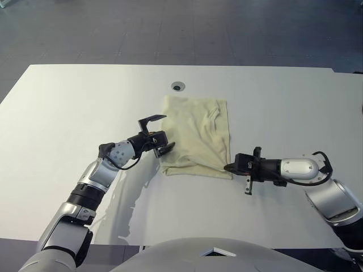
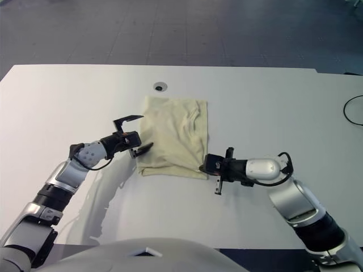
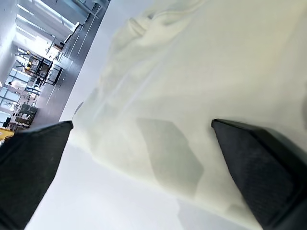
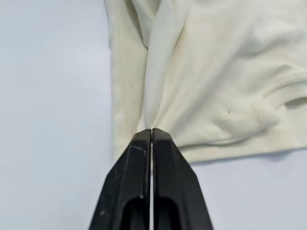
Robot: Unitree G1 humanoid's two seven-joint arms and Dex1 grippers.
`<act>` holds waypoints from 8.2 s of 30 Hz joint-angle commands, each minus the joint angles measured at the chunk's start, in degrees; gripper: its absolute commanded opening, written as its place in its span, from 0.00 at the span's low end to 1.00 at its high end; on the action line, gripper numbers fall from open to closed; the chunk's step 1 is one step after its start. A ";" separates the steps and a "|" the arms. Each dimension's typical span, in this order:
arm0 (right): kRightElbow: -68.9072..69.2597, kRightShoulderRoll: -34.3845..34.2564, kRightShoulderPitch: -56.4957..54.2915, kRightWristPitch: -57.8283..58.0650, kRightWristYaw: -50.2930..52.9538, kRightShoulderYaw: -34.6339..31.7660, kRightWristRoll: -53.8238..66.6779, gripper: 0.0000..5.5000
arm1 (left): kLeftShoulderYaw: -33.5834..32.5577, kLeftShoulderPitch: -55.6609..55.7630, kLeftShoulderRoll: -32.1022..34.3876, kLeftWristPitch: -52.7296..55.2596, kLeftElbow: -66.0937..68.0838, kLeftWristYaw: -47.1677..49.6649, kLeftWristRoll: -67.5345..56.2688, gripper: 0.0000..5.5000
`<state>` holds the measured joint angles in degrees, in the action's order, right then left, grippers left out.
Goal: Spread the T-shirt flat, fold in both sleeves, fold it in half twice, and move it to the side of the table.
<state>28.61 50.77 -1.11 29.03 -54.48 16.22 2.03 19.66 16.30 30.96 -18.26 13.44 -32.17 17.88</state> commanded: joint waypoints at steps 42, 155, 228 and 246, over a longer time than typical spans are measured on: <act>-22.63 -2.86 12.19 -56.29 18.33 -5.80 -23.78 0.98 | -5.78 -18.81 14.61 -16.00 -13.00 -12.32 -4.38 0.83; -66.12 -18.77 -37.22 -11.99 -16.55 -3.22 8.54 0.28 | -8.34 18.25 1.66 21.15 24.56 -43.17 -32.07 0.29; -97.01 -17.39 -37.04 -28.57 34.83 -43.05 17.03 0.98 | -22.63 -5.91 -0.38 24.62 -14.68 -6.89 -29.47 0.98; -59.46 -22.71 -30.77 -27.14 36.62 -36.98 17.58 0.98 | -23.33 -7.97 -1.47 23.40 -16.77 -5.01 -29.65 0.98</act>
<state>-52.69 31.74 -38.31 -1.82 -18.24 -25.07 19.51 -2.90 9.81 30.02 6.14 -0.99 -38.25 -12.02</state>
